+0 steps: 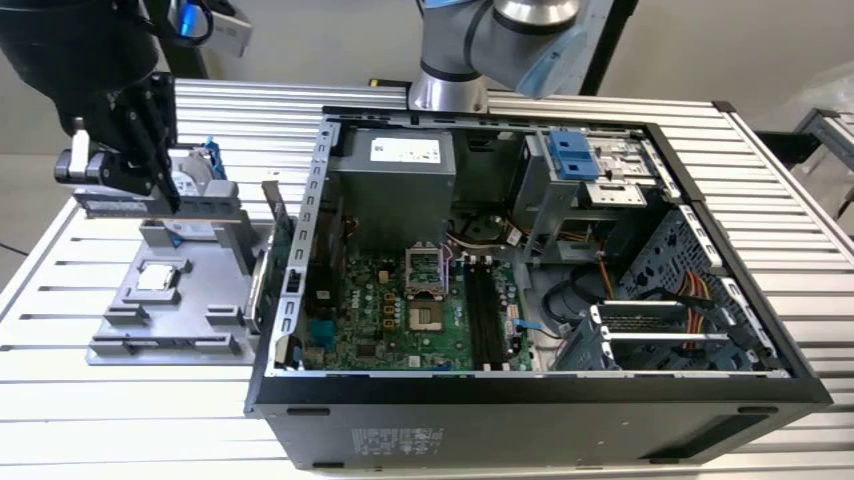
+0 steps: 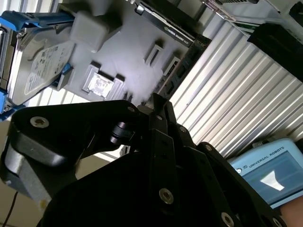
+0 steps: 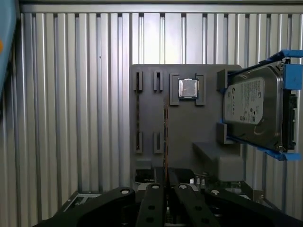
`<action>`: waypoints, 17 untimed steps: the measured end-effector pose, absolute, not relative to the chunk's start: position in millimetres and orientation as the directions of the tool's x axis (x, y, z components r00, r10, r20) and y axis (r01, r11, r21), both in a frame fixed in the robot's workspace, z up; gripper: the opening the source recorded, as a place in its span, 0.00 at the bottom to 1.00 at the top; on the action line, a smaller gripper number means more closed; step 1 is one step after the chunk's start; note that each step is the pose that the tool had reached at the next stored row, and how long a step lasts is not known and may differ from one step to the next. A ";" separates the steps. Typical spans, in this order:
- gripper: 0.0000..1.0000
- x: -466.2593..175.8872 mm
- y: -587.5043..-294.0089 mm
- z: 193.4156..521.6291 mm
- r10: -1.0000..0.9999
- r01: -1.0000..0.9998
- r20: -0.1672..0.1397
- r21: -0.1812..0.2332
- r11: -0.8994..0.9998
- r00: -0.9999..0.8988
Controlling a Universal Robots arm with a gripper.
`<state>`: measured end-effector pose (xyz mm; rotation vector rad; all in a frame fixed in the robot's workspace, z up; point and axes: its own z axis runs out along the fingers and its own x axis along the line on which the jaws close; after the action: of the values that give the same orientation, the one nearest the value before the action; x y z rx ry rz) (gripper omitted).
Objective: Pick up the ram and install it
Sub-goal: 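Pick up the ram and move it above insertion slot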
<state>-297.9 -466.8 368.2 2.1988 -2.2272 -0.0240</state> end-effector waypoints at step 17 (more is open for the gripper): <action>0.00 -270.6 -466.8 368.2 -1.000 -0.999 -0.002 0.020 -0.027 0.027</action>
<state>-270.6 -466.8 368.2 2.2420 -2.1820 -0.0249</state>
